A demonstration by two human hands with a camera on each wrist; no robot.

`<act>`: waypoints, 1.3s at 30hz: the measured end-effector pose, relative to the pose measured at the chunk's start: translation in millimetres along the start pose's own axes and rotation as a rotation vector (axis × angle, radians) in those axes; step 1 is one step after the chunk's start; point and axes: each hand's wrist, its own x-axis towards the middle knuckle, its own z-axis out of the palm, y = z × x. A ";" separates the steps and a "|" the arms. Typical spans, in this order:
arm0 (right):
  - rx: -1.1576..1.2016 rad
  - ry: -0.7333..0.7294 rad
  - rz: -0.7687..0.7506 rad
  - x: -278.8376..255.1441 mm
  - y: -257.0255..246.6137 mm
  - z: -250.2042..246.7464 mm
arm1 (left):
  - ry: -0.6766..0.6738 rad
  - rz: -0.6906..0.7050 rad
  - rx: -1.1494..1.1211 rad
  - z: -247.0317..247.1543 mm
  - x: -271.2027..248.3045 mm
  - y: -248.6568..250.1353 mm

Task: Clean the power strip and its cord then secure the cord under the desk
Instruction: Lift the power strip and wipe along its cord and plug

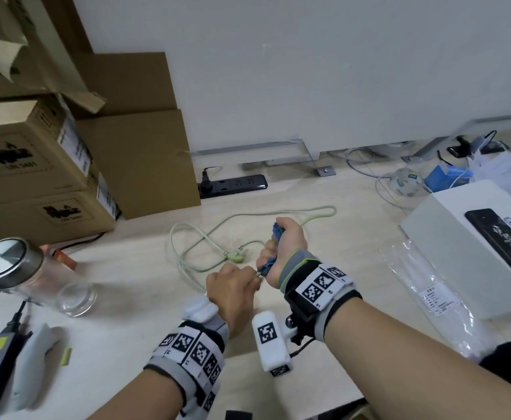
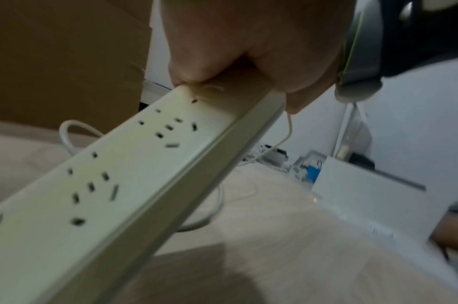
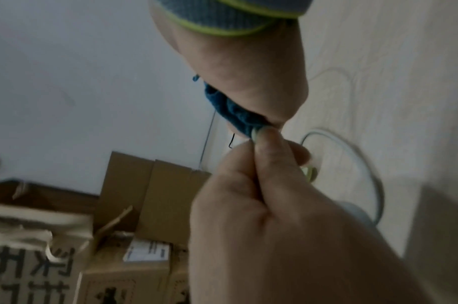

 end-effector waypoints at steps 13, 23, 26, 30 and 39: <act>0.285 0.057 -0.151 8.9 -83.1 -39.4 | -0.169 -0.107 0.309 -56.7 -8.6 -6.3; -0.026 0.089 -0.067 -7.3 1.8 -15.6 | -0.263 0.028 0.448 -26.6 -6.4 31.2; -0.015 0.133 -0.105 -1.2 -20.8 -31.2 | -0.256 0.049 0.487 -25.5 -21.5 12.8; 0.032 0.234 -0.157 11.1 -64.0 -57.8 | -0.270 0.005 0.519 -30.4 -32.3 -12.4; 0.389 -0.034 -0.074 -0.4 -24.4 -41.8 | -0.248 -0.047 0.362 -21.0 -18.7 8.3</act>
